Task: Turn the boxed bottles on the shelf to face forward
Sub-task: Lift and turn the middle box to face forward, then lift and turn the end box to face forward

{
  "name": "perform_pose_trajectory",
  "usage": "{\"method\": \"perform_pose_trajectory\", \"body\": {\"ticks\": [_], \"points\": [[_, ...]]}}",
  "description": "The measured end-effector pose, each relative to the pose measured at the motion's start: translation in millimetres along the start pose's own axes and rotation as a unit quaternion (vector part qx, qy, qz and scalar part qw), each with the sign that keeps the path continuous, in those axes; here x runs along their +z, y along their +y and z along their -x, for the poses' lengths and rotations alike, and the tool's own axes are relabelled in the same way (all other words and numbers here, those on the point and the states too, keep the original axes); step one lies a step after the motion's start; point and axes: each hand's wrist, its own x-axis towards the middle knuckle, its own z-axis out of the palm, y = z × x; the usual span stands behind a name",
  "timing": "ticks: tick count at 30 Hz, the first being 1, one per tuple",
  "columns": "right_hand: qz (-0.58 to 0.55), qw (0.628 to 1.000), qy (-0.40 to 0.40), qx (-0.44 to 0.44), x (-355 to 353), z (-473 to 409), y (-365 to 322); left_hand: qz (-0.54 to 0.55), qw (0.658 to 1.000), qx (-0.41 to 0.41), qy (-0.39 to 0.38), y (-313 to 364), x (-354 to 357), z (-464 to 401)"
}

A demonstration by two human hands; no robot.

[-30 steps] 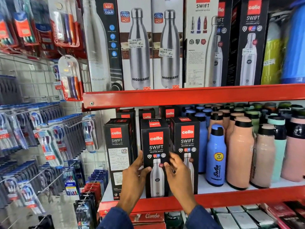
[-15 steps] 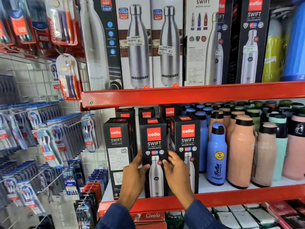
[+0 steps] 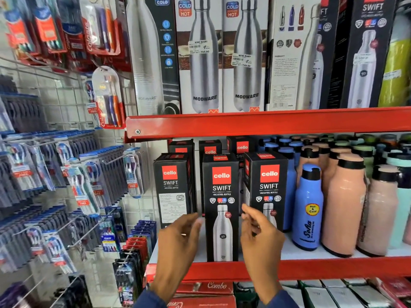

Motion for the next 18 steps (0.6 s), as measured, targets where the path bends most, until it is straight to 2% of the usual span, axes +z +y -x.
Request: {"method": "perform_pose_trajectory", "body": {"ticks": [2,4,6,11,18], "points": [[-0.028,0.999,-0.021,-0.034,7.6,13.7,-17.9,0.006,0.996,-0.002,0.084,-7.3,-11.8,1.2],[-0.038,0.993,-0.100,-0.055,25.3,25.3,-32.6,0.015,0.988,-0.021,0.154,-17.9,-20.6,-4.7],[-0.029,0.983,-0.171,-0.057,48.6,32.3,-40.8,0.023,0.985,-0.045,0.168,-28.3,-27.4,-12.8],[0.035,0.973,-0.227,-0.009,93.4,27.1,-47.2,-0.006,0.995,-0.084,0.062,-51.0,-33.6,-27.7],[0.073,0.976,-0.203,0.042,123.2,15.1,-51.9,0.066,0.992,-0.093,-0.058,-68.0,-34.6,-45.6]]}}
